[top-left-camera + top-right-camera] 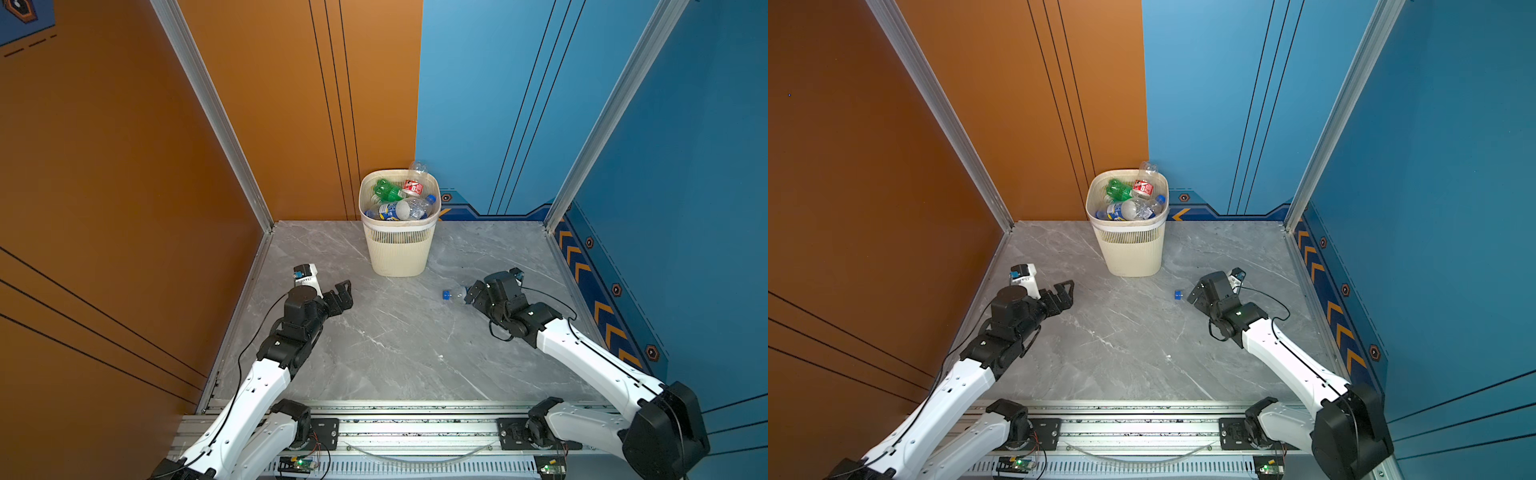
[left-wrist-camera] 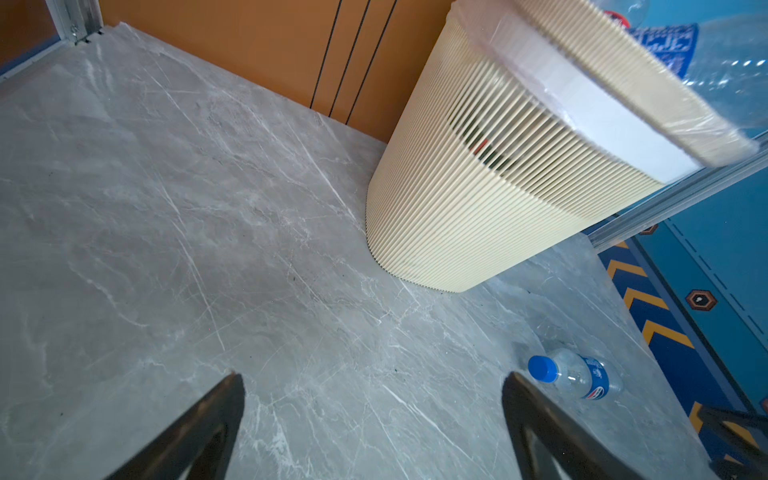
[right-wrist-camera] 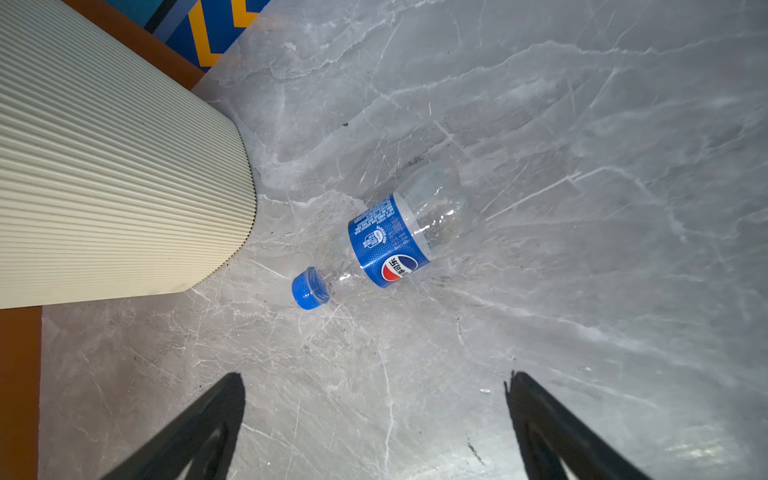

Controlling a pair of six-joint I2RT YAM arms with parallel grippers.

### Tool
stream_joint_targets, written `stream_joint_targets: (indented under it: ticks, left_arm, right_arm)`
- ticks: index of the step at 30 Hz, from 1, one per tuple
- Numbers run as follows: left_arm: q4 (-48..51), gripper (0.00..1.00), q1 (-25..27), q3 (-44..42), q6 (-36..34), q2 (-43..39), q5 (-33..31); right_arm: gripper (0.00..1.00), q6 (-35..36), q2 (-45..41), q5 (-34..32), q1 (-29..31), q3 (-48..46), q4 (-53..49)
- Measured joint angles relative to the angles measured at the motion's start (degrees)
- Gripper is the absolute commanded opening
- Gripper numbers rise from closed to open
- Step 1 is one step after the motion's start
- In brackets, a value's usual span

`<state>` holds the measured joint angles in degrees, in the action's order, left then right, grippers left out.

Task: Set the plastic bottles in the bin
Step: 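Withdraw the left arm while the right gripper reaches to the Pepsi bottle, then close the right gripper around the blue Pepsi bottle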

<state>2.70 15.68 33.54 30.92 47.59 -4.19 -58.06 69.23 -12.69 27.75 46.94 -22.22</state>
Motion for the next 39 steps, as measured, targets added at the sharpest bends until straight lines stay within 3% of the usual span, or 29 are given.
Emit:
stream_joint_targets:
  ticks: [14, 34, 37, 39]
  left_arm:
    - [1.9, 0.98, -1.5, -2.5, 0.0, -3.6, 0.0]
    - [4.6, 0.98, -4.2, -3.5, 0.5, -6.5, 0.7]
    - [4.9, 0.98, -4.7, -3.5, 0.6, -6.7, 1.0]
    - [5.0, 0.98, -5.0, -3.5, 0.6, -7.0, 1.2]
  right_arm:
    - [1.0, -11.1, 10.3, -5.6, 1.2, 0.0, 5.8]
    - [1.0, -12.3, 29.7, -4.9, -4.1, 9.5, 11.6]
    - [0.93, -12.3, 32.2, -4.2, -4.1, 10.2, 12.1]
    - [0.82, -12.1, 33.0, -4.0, -4.1, 10.4, 12.4]
